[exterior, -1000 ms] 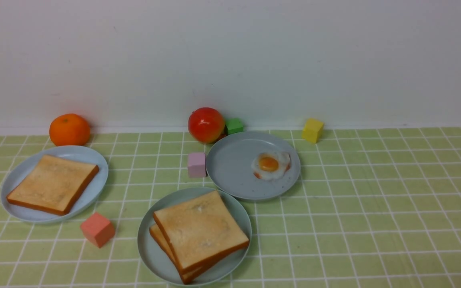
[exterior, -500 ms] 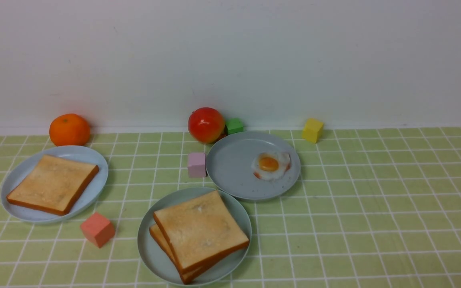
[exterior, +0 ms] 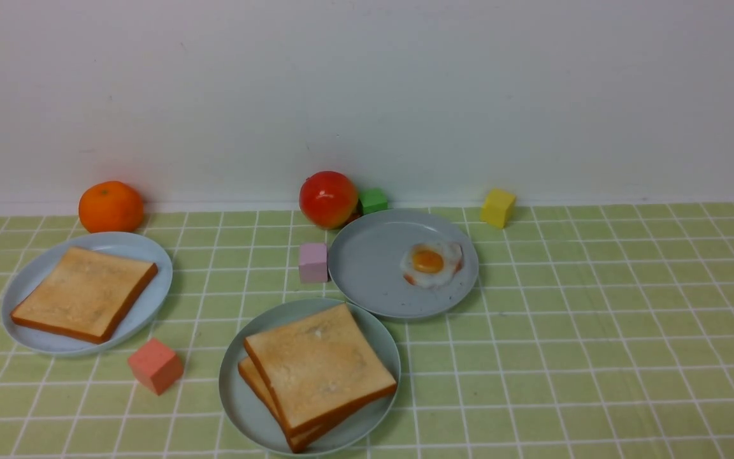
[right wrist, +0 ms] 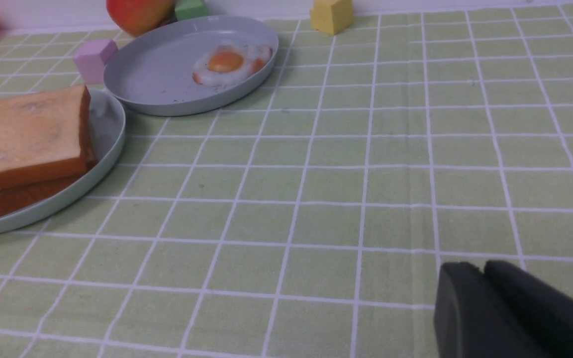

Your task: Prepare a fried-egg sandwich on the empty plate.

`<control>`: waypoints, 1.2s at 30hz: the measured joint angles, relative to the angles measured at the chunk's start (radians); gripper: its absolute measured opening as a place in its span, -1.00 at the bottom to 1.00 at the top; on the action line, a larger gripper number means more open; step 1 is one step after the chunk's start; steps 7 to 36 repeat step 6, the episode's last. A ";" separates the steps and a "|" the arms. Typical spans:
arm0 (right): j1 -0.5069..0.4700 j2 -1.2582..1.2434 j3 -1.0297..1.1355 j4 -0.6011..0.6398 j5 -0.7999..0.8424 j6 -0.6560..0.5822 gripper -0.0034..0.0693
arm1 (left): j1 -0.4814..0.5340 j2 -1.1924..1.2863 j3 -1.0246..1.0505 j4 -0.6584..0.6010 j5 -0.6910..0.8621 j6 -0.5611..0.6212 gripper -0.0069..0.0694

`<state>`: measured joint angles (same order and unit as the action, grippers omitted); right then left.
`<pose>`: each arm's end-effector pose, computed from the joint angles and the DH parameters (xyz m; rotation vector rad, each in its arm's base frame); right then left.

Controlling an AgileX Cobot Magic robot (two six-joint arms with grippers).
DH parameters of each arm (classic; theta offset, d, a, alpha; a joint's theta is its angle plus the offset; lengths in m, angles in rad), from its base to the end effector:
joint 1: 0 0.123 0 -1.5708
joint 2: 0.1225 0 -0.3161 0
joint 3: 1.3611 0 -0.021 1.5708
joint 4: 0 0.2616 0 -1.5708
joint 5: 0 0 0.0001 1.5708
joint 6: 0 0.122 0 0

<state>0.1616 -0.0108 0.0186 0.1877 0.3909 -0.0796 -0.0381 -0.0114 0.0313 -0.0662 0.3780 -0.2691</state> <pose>0.0588 0.0184 0.1632 -0.1125 1.8791 0.2425 0.0614 -0.0053 0.1593 -0.2588 1.8721 -0.2755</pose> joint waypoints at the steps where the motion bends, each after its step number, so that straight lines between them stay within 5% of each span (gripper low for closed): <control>1: 0.000 0.000 0.000 0.000 0.000 0.000 -0.70 | 0.000 0.000 0.000 0.000 0.000 0.000 -0.76; 36: 0.000 0.000 0.000 0.000 0.000 0.000 -0.68 | 0.000 0.000 0.000 0.000 0.000 -0.001 -0.74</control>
